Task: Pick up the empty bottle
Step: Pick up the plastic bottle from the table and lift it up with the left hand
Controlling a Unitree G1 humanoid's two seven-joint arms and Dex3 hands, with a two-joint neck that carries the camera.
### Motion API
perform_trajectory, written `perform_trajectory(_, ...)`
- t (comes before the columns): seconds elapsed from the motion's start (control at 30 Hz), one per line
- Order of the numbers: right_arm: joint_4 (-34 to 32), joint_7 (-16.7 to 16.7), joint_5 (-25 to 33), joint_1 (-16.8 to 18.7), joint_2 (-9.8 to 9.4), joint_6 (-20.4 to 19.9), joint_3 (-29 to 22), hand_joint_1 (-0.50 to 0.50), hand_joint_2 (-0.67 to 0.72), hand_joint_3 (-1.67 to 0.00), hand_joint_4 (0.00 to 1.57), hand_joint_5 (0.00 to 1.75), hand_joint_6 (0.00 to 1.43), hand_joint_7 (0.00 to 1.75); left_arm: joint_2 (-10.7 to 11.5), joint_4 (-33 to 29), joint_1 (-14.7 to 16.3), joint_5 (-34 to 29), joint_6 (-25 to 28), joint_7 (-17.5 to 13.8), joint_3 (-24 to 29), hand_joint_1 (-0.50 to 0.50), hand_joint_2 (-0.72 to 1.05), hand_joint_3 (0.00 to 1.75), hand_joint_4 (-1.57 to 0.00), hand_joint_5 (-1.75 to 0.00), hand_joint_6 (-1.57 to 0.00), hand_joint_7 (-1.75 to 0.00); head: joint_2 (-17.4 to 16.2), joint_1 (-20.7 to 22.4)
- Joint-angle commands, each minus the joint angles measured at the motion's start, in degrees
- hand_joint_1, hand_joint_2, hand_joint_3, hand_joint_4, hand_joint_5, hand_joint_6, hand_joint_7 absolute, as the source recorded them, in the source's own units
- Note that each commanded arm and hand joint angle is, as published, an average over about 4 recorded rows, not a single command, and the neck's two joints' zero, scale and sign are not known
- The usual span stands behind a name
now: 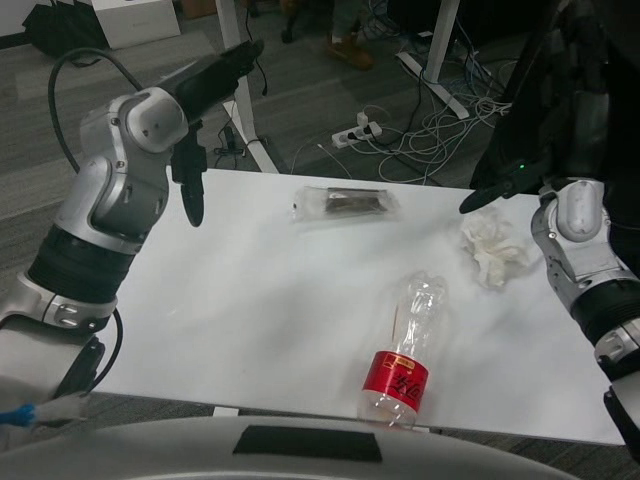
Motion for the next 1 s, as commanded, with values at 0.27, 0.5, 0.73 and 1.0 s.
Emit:
perform_trajectory(0.27, 1.44, 0.06, 0.44, 0.06, -0.66, 0.17, -1.23, -0.46, 0.72, 0.0, 0.0, 0.0, 0.0, 0.0, 1.49, 4.39, -2.7, -3.97, -10.64, 1.39, -2.6, -0.5, -0.55, 0.02, 0.0, 0.0, 0.0, 0.0, 0.66, 1.46)
perform_trajectory(0.5, 1.53, 1.0, 0.53, 0.99, -2.24, 1.23, -1.1, -0.46, 0.72, 0.0, 0.0, 0.0, 0.0, 0.0, 2.37, 6.52, -4.22, -4.46, -15.06, 1.59, -6.29, -0.5, -0.55, 0.0, 0.0, 0.0, 0.0, 0.0, -0.19, 1.0)
perform_trajectory(0.73, 3.58, 1.22, 0.86, 1.38, -2.88, 2.02, -1.58, -0.46, 0.72, 0.0, 0.0, 0.0, 0.0, 0.0, 7.51, 10.68, -11.47, -6.04, -27.32, 4.77, -16.46, -0.5, -0.46, 0.0, 0.0, 0.0, 0.0, 0.0, -1.53, -1.81)
perform_trajectory(1.0, 5.0, 1.53, 3.04, 1.25, -3.36, 2.57, -1.19, -0.46, 0.72, 0.0, 0.0, 0.0, 0.0, 0.0, 10.43, 16.67, -20.5, -8.59, -45.88, 12.0, -29.51, -0.5, -0.46, 0.0, 0.0, 0.0, 0.0, 0.0, -3.49, -8.95)
